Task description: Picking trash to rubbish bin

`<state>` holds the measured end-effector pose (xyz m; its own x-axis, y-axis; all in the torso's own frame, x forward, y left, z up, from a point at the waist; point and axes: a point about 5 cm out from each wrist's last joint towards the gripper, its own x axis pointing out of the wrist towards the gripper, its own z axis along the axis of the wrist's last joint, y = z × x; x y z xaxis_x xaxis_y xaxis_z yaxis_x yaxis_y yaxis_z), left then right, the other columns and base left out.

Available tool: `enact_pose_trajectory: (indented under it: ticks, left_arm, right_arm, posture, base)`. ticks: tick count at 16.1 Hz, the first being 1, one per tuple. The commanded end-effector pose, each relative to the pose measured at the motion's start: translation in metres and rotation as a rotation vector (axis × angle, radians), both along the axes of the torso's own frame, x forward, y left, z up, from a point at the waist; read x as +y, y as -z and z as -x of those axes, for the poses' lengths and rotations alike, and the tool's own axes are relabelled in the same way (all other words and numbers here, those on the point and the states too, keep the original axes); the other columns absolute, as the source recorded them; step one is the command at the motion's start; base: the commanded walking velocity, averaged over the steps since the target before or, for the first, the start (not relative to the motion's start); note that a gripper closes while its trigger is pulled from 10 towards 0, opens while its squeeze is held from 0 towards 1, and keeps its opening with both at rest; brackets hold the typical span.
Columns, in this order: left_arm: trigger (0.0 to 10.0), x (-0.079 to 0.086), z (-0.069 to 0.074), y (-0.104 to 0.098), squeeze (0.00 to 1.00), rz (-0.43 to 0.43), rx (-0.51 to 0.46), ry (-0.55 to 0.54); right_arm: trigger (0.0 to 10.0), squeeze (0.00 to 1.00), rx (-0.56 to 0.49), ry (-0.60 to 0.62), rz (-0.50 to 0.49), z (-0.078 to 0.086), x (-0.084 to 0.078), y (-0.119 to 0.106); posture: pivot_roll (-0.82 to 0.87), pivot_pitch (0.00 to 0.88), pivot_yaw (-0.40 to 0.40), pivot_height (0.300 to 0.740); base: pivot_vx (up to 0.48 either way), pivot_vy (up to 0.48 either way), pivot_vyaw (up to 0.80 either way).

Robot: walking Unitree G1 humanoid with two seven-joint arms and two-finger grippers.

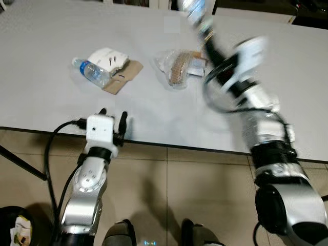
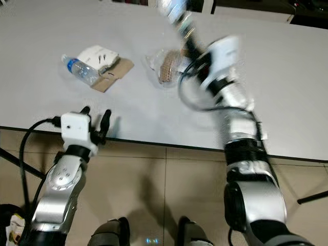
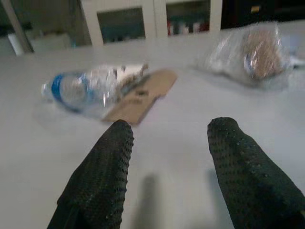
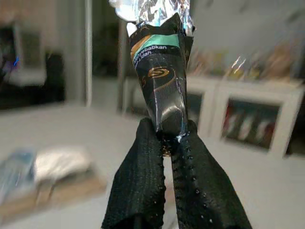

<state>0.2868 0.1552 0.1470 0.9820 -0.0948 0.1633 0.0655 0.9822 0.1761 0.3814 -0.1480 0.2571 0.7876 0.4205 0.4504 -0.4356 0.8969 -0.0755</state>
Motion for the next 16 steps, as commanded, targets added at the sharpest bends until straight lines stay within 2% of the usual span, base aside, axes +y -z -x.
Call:
enact_pose_trajectory:
  ticks: [1, 3, 4, 6, 7, 8, 9, 10, 11, 13, 15, 16]
  left_arm:
    - [10.0, -0.004, -0.002, 0.0, 0.0, -0.003, -0.002, 0.027]
    - [10.0, -0.01, -0.01, -0.003, 0.0, 0.002, -0.019, 0.057]
    - [10.0, -0.014, -0.015, -0.006, 0.0, 0.003, -0.034, 0.072]
    - [10.0, -0.017, -0.019, -0.008, 0.0, 0.0, -0.041, 0.087]
    - [10.0, -0.023, -0.022, -0.011, 0.0, 0.009, -0.056, 0.112]
    - [10.0, -0.025, -0.024, -0.012, 0.0, 0.009, -0.061, 0.121]
    - [10.0, -0.029, -0.026, -0.012, 0.0, 0.015, -0.059, 0.135]
    - [10.0, -0.032, -0.027, -0.011, 0.0, 0.017, -0.058, 0.142]
    - [10.0, -0.032, -0.027, -0.011, 0.0, 0.018, -0.058, 0.143]
    - [10.0, -0.036, -0.027, -0.011, 0.0, 0.016, -0.059, 0.154]
    - [10.0, -0.036, -0.028, -0.012, 0.0, 0.02, -0.066, 0.156]
    - [10.0, -0.036, -0.029, -0.012, 0.35, 0.027, -0.068, 0.151]
  right_arm:
    - [10.0, 0.0, -0.038, 0.047, -0.055, 0.004, -0.013, -0.011]
    - [10.0, 0.0, -0.076, 0.129, -0.121, 0.016, -0.025, -0.02]
    - [10.0, 0.0, -0.09, 0.187, -0.155, 0.026, -0.028, -0.017]
    - [10.0, 0.0, -0.079, 0.22, -0.197, 0.033, -0.028, -0.01]
    - [10.0, 0.0, -0.002, 0.285, -0.268, 0.04, -0.027, 0.01]
    - [10.0, 0.0, 0.05, 0.321, -0.286, 0.044, -0.024, 0.025]
    - [10.0, 0.0, 0.109, 0.31, -0.332, 0.049, -0.013, 0.041]
    - [10.0, 0.0, 0.153, 0.307, -0.332, 0.052, 0.002, 0.054]
    - [10.0, 0.0, 0.162, 0.303, -0.324, 0.052, 0.008, 0.056]
    - [10.0, 0.0, 0.187, 0.254, -0.316, 0.049, 0.031, 0.061]
    - [10.0, 0.0, 0.203, 0.242, -0.31, 0.05, 0.038, 0.063]
    - [10.0, 0.0, 0.213, 0.239, -0.306, 0.051, 0.039, 0.065]
  posture:
    - [0.03, 0.095, -0.018, 0.74]
    - [0.02, 0.08, -0.005, 0.74]
    - [0.02, 0.069, 0.012, 0.74]
    - [0.01, 0.063, 0.023, 0.74]
    - [0.0, 0.056, 0.04, 0.74]
    - [0.0, 0.051, 0.046, 0.74]
    - [0.0, 0.052, 0.06, 0.74]
    - [0.0, 0.048, 0.07, 0.74]
    - [0.0, 0.047, 0.073, 0.74]
    - [0.02, 0.043, 0.088, 0.74]
    - [0.03, 0.043, 0.088, 0.74]
    - [0.02, 0.043, 0.089, 0.74]
  base:
    - [0.0, 0.0, 0.0]
    - [0.0, 0.0, 0.0]
    - [0.0, 0.0, 0.0]
    - [0.0, 0.0, 0.0]
    - [0.0, 0.0, 0.0]
    - [0.0, 0.0, 0.0]
    - [0.0, 0.0, 0.0]
    - [0.0, 0.0, 0.0]
    - [0.0, 0.0, 0.0]
    - [0.0, 0.0, 0.0]
    - [0.0, 0.0, 0.0]
    - [0.0, 0.0, 0.0]
